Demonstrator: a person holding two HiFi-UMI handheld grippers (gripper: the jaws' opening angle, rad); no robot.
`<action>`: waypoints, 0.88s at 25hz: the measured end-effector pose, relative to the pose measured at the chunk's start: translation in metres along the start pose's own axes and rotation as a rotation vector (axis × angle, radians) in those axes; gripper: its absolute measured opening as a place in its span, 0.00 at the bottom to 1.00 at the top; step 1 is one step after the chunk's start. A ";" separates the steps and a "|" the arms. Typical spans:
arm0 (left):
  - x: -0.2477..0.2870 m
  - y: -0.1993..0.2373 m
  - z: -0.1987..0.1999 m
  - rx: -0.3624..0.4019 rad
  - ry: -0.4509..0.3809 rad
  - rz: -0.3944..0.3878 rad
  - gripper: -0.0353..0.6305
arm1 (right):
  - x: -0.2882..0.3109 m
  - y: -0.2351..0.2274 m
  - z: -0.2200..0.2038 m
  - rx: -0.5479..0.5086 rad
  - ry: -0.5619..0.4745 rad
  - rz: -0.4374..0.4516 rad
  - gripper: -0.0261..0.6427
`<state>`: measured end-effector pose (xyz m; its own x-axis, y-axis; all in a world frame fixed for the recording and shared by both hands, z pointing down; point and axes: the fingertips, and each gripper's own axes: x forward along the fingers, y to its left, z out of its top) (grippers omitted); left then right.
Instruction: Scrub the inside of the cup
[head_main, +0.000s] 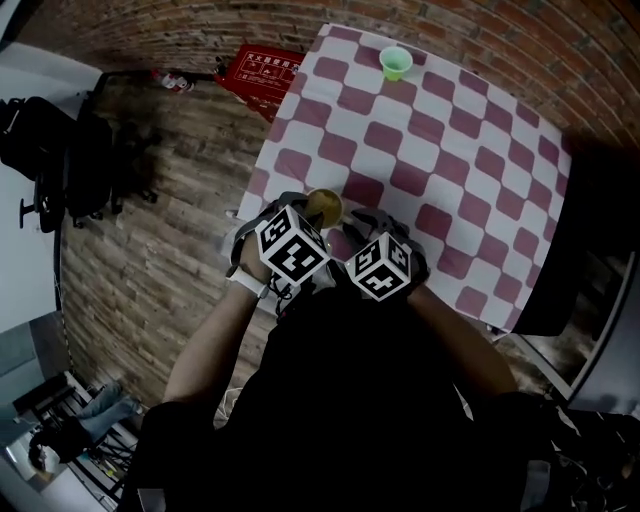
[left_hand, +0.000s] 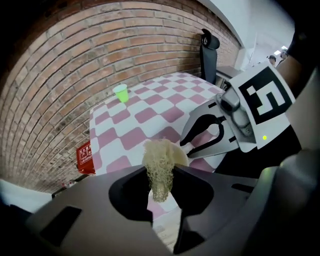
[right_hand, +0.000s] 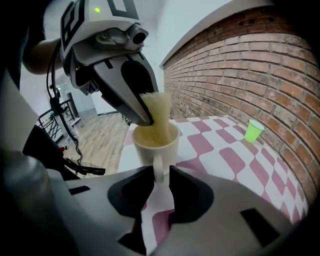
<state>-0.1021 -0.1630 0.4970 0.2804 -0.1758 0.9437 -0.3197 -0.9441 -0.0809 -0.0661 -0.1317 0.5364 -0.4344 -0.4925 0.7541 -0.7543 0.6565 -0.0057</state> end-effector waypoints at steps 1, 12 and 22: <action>0.004 -0.002 -0.004 0.013 0.028 -0.004 0.18 | 0.000 0.003 -0.001 0.001 0.000 0.005 0.20; 0.049 -0.007 -0.005 0.260 0.188 0.059 0.18 | 0.006 0.002 -0.004 -0.017 -0.032 -0.012 0.15; 0.024 -0.018 -0.008 0.067 0.219 -0.303 0.18 | 0.005 0.004 -0.006 -0.028 -0.030 -0.004 0.15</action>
<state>-0.0967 -0.1482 0.5237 0.1504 0.1717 0.9736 -0.1903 -0.9614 0.1989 -0.0689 -0.1281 0.5441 -0.4463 -0.5117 0.7342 -0.7418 0.6704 0.0162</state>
